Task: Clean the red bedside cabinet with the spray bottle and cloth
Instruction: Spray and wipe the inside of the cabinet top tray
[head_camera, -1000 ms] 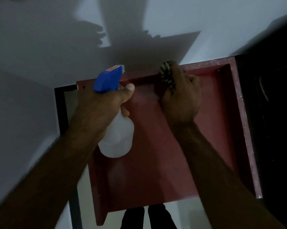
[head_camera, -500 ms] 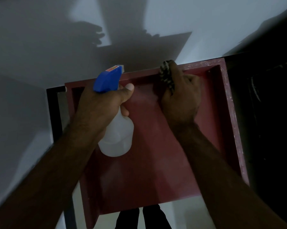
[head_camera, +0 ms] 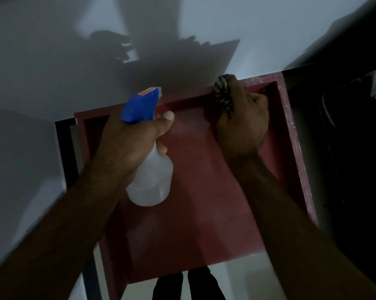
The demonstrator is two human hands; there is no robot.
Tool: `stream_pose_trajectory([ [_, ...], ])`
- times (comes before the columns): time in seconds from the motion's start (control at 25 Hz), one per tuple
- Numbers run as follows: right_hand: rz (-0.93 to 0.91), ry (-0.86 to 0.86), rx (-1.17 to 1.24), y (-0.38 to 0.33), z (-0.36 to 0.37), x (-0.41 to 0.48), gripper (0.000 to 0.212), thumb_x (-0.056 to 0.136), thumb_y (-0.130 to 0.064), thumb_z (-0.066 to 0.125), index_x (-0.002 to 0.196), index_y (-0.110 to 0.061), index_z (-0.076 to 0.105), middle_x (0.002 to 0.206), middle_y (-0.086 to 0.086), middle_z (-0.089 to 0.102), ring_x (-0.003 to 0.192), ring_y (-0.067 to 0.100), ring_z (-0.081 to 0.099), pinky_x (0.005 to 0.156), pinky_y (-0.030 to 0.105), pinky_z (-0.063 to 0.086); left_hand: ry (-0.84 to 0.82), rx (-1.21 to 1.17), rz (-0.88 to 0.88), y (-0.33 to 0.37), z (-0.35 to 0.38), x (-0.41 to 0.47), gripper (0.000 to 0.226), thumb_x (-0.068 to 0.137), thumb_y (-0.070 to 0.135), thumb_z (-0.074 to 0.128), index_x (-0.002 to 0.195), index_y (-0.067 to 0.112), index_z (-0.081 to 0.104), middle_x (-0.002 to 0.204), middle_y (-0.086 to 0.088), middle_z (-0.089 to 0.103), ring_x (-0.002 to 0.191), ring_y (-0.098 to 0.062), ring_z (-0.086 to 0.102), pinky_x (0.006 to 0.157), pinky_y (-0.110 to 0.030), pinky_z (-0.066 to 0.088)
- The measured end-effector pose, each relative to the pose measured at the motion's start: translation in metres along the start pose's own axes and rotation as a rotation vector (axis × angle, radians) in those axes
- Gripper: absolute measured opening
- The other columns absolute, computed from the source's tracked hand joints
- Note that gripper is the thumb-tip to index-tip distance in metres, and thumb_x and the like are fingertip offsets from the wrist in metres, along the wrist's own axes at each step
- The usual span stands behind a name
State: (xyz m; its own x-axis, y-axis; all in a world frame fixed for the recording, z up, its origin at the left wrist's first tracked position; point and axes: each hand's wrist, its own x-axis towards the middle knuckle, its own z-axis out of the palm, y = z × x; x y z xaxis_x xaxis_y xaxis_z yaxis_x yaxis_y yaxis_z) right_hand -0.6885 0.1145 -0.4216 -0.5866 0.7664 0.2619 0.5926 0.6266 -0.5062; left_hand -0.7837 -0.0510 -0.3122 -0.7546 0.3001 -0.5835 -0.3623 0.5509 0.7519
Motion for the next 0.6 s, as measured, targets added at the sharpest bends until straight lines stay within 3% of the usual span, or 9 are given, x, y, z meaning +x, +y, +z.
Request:
stream_pose_trajectory([
  [0.12, -0.037, -0.049, 0.045, -0.018, 0.007, -0.010, 0.058, 0.085, -0.010, 0.067, 0.141, -0.024, 0.063, 0.110, -0.004, 0.074, 0.093, 0.023, 0.055, 0.073, 0.034, 0.047, -0.007, 0.006, -0.002, 0.000, 0.004, -0.001, 0.022, 0.084, 0.038, 0.078, 0.096, 0.034, 0.060, 0.089, 0.002, 0.067, 0.059, -0.016, 0.069, 0.082, -0.046, 0.061],
  [0.24, -0.117, -0.072, 0.059, -0.021, 0.003, -0.011, 0.058, 0.083, -0.008, 0.074, 0.139, -0.023, 0.065, 0.110, -0.003, 0.075, 0.091, 0.025, 0.058, 0.071, 0.036, 0.050, -0.006, 0.009, -0.016, 0.002, 0.009, -0.004, 0.025, 0.082, 0.040, 0.079, 0.099, 0.031, 0.064, 0.081, 0.005, 0.067, 0.059, -0.017, 0.069, 0.085, -0.052, 0.059],
  [0.36, 0.017, -0.006, -0.014, 0.000, -0.009, 0.003, 0.051, 0.088, -0.024, 0.075, 0.138, -0.030, 0.064, 0.097, -0.001, 0.073, 0.093, 0.024, 0.059, 0.070, 0.033, 0.048, -0.005, 0.000, -0.027, 0.004, 0.011, -0.008, 0.023, 0.080, 0.042, 0.081, 0.095, 0.037, 0.064, 0.077, 0.008, 0.068, 0.059, -0.017, 0.069, 0.083, -0.053, 0.060],
  [0.48, 0.139, -0.013, -0.047, 0.008, -0.014, 0.009, 0.054, 0.090, -0.026, 0.069, 0.143, -0.031, 0.059, 0.100, -0.001, 0.074, 0.100, 0.025, 0.058, 0.075, 0.033, 0.044, -0.009, -0.005, -0.025, 0.005, 0.014, -0.014, 0.022, 0.080, 0.041, 0.082, 0.092, 0.038, 0.063, 0.074, 0.001, 0.067, 0.059, -0.018, 0.069, 0.081, -0.053, 0.061],
  [0.6, -0.007, -0.040, 0.008, -0.005, -0.008, -0.002, 0.051, 0.088, -0.015, 0.073, 0.136, -0.028, 0.065, 0.103, -0.003, 0.074, 0.092, 0.018, 0.054, 0.071, 0.029, 0.038, -0.009, 0.002, -0.033, 0.006, 0.016, -0.018, 0.025, 0.079, 0.042, 0.082, 0.094, 0.035, 0.063, 0.081, -0.005, 0.069, 0.060, -0.018, 0.069, 0.082, -0.053, 0.061],
])
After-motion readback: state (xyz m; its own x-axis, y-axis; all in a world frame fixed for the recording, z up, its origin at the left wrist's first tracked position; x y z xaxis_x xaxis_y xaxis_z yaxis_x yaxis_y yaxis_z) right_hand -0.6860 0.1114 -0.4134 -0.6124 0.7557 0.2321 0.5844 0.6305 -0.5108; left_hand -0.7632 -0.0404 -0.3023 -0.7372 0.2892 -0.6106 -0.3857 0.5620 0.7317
